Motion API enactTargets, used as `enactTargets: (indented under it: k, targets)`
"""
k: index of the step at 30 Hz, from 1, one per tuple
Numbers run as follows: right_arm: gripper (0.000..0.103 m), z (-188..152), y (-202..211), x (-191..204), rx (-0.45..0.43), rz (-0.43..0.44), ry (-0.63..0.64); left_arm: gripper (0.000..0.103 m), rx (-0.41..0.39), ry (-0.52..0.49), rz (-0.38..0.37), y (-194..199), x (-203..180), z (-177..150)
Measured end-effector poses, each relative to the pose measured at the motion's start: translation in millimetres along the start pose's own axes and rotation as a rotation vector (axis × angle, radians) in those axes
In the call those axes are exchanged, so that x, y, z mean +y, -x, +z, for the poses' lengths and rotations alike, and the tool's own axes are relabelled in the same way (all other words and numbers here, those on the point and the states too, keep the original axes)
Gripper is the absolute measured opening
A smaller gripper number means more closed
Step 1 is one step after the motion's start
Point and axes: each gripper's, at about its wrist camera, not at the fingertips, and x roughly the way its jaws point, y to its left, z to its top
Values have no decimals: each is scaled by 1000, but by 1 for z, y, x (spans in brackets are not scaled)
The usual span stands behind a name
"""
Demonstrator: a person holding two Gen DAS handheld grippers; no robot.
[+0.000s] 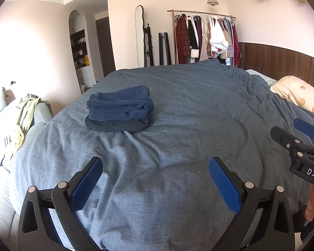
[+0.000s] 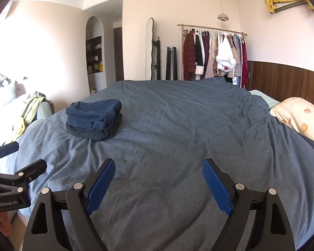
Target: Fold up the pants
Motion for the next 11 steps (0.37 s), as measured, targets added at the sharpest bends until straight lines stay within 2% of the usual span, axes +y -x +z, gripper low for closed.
enactTargets:
  k: [11]
  targets:
    - [86,-1,0,0,0,4,0,103,-9,5,9,3,3,0]
